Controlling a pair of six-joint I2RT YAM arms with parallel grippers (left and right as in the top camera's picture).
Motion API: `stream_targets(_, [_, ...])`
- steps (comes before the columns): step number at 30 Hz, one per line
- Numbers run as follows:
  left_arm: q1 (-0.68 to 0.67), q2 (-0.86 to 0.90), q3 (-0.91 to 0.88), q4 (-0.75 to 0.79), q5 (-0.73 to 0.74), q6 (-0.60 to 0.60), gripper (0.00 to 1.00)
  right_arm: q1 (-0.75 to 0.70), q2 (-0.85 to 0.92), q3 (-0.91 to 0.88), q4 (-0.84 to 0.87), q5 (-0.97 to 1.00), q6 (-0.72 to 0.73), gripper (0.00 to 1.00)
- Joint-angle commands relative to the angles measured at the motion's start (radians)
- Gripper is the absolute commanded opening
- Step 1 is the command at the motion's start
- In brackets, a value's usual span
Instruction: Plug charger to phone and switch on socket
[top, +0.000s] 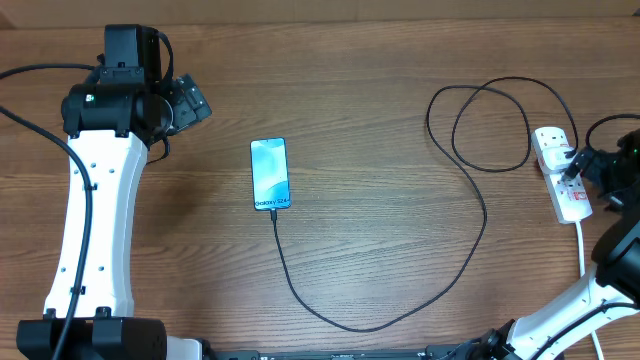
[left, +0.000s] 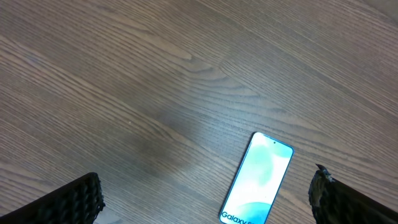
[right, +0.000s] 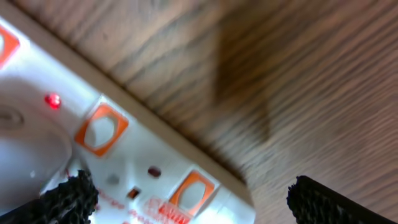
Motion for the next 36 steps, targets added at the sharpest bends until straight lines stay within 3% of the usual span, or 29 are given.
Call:
stream_targets(1, [0.0,-0.013,0.004,0.003,-0.017,0.008,0.99,0.003,0.005,0.016,0.04,0.019,-0.002,1.0])
stream_targets(10, [0.0,-0.013,0.004,0.003,-0.017,0.008,1.0,0.003,0.005,0.016,0.135,0.019,-0.002,1.0])
stream_targets(36, [0.0,-0.013,0.004,0.003,-0.017,0.008,1.0,0.003,0.005,0.016,0.135,0.019,-0.002,1.0])
